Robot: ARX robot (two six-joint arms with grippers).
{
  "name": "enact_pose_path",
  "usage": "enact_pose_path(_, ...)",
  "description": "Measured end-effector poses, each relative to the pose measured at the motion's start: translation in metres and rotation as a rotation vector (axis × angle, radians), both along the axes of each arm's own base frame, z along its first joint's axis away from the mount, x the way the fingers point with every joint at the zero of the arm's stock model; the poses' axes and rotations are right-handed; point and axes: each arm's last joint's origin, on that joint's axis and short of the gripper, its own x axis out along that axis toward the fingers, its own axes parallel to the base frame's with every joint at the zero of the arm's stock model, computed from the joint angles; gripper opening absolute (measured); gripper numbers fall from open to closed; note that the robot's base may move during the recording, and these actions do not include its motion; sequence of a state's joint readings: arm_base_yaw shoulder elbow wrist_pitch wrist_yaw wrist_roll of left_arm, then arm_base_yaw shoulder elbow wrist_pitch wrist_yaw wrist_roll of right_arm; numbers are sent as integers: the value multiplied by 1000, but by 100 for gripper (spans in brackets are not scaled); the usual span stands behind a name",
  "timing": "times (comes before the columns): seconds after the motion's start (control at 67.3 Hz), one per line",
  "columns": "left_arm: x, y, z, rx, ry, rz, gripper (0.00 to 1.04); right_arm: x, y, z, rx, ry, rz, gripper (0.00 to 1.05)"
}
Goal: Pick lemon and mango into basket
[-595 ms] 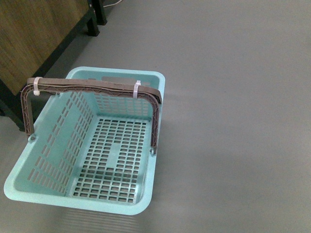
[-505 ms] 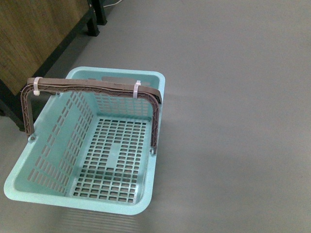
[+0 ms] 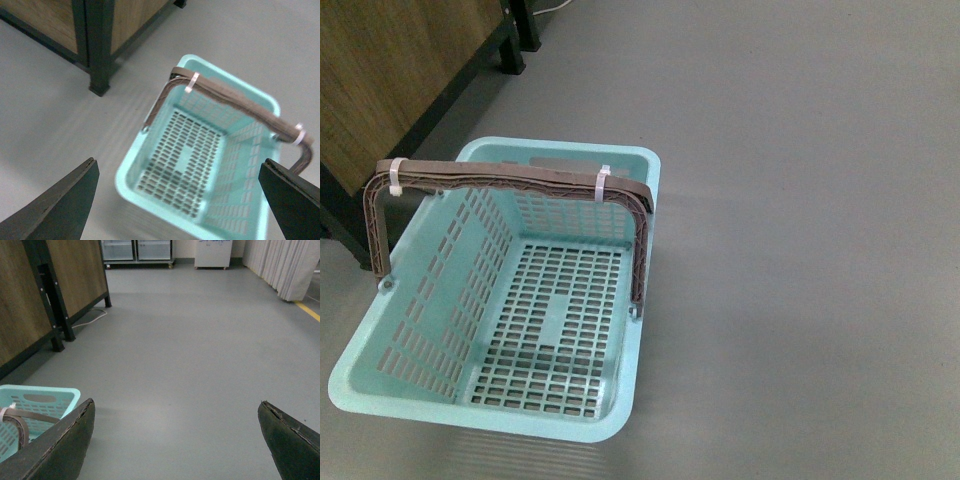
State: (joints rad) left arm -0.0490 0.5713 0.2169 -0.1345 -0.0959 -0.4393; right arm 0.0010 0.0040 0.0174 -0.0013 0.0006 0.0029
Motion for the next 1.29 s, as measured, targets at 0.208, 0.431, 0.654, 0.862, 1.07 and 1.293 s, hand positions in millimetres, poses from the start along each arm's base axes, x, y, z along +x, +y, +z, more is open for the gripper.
enact_pose_path(0.208, 68, -1, 3, -381, -59, -3, 98, 0, 0, 0, 0, 0, 0, 96)
enact_pose_path(0.431, 145, -33, -53, -683, 90, 52, 98, 0, 0, 0, 0, 0, 0, 96)
enact_pose_path(0.654, 202, -90, -109, -777, 272, 107, 98, 0, 0, 0, 0, 0, 0, 96)
enact_pose_path(0.862, 240, -98, -120, -780, 278, 172, 87, 0, 0, 0, 0, 0, 0, 96)
enact_pose_path(1.07, 256, -91, -136, -784, 305, 247, 46, 0, 0, 0, 0, 0, 0, 96)
enact_pose_path(1.293, 251, -95, -128, -847, 318, 266, 16, 0, 0, 0, 0, 0, 0, 96)
